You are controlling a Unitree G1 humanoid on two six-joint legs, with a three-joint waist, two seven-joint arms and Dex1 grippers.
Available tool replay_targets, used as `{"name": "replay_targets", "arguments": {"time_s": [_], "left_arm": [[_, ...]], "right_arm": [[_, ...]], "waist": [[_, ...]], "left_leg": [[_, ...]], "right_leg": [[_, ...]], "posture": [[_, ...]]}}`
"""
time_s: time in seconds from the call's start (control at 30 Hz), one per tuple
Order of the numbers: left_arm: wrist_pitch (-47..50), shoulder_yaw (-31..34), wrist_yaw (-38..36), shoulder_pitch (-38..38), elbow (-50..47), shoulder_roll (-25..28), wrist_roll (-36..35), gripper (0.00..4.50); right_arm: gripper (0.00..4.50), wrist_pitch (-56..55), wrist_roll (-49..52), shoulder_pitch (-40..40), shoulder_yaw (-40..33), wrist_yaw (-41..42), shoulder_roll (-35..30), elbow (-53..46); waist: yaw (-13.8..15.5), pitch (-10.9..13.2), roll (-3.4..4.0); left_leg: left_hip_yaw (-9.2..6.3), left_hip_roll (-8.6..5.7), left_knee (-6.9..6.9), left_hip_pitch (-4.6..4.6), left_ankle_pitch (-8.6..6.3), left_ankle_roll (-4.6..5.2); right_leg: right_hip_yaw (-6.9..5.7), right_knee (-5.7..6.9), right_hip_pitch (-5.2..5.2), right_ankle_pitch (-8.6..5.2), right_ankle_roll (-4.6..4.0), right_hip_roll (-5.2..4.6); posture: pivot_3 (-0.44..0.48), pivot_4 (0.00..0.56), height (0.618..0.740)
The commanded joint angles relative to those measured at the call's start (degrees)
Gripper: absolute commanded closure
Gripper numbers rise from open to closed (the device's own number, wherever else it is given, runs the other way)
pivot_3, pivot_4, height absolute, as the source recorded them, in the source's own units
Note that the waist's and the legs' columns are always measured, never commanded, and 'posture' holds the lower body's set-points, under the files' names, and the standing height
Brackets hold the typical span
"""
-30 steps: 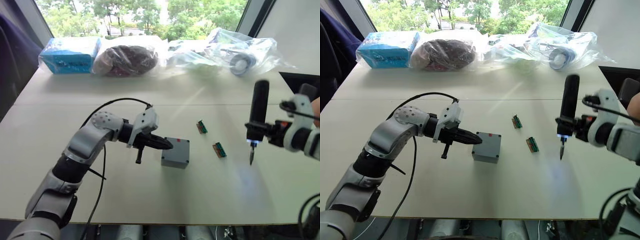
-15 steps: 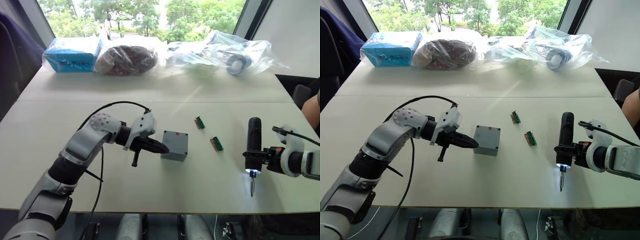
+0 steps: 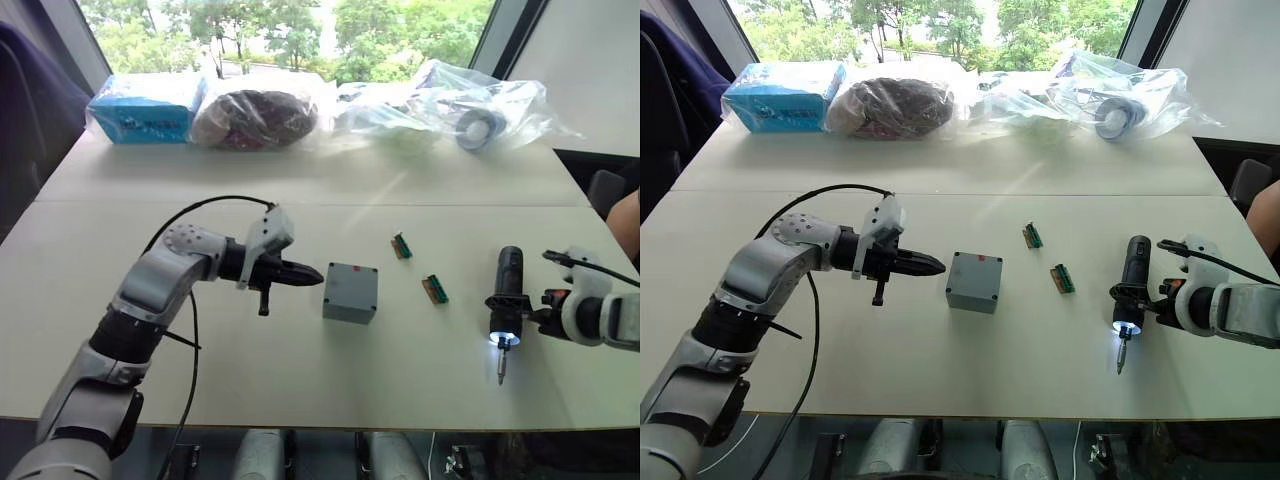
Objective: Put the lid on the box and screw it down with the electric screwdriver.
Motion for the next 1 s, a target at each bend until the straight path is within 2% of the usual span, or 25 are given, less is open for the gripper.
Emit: {"name": "replay_targets", "arguments": {"time_s": [0.03,0.2,0.33,0.4,0.5,0.63,0.83,1.0], "left_arm": [[3.48,6.48,2.38,-1.95,0.93,0.01,-3.87,4.50],[4.76,8.78,4.42,-1.46,2.49,-0.32,-4.87,4.50],[-3.24,1.77,5.54,0.98,5.54,0.18,3.94,4.50],[-5.61,-0.37,5.67,1.77,6.29,0.06,6.38,4.50],[-10.43,-4.85,5.84,3.29,7.92,-0.80,10.99,4.50],[-10.69,-5.31,5.38,3.67,7.57,-2.66,10.85,4.50],[-10.92,-6.07,4.16,2.47,7.50,-5.36,10.81,4.50],[-14.06,-7.57,2.22,-0.66,11.17,-7.78,12.37,4.50]], "right_arm": [[0.02,-2.50,-8.87,-3.93,-2.53,13.88,-3.36,-5.22],[0.02,-8.11,-12.28,-9.35,-6.18,31.36,-0.76,-11.24],[0.02,-16.28,-25.16,-5.98,1.91,42.33,1.25,-26.32],[0.02,-18.07,-29.66,-4.61,5.58,44.77,2.04,-29.49],[0.02,-20.72,-39.08,-2.39,15.29,47.11,3.52,-34.25],[0.02,-22.58,-47.12,-1.35,21.19,47.75,5.86,-34.63],[0.02,-22.94,-53.96,-2.84,27.01,49.90,10.23,-34.06],[0.02,-21.01,-53.54,-4.25,27.70,51.60,14.16,-35.22]], "waist": [[-0.16,0.00,0.00],[-0.03,-0.01,-0.01],[0.16,-0.05,-0.01],[0.13,-0.04,-0.05],[0.17,-0.05,-0.06],[0.17,-0.05,-0.07],[0.04,-0.06,-0.10],[0.16,-0.07,-0.10]], "left_leg": [[0.00,0.02,0.00,0.00,0.00,0.00],[-0.02,0.11,0.01,0.04,0.00,0.00],[-0.06,0.13,0.01,0.04,0.00,-0.01],[-0.04,0.11,0.03,0.03,0.01,-0.02],[-0.01,0.04,0.16,0.01,0.01,-0.02],[-0.02,0.01,0.41,-0.03,0.00,0.00],[-0.04,0.07,0.92,0.01,-0.05,0.07],[-0.05,0.08,0.94,0.02,-0.04,0.06]], "right_leg": [[0.00,0.01,-0.01,0.00,0.00,0.02],[0.00,0.07,-0.01,0.00,0.01,0.13],[-0.02,0.09,0.00,0.00,0.01,0.14],[-0.02,0.10,0.00,0.01,0.00,0.12],[0.00,0.16,0.02,0.02,-0.02,0.03],[0.00,0.37,0.01,0.01,-0.03,0.00],[0.03,0.77,0.06,0.02,-0.05,0.04],[0.03,0.84,0.06,0.03,-0.05,0.06]], "posture": [[0.000,0.150,0.740],[0.000,0.150,0.740],[0.000,0.150,0.740],[0.000,0.150,0.740],[0.000,0.150,0.740],[0.000,0.150,0.740],[0.000,0.150,0.740],[0.000,0.150,0.740]]}}
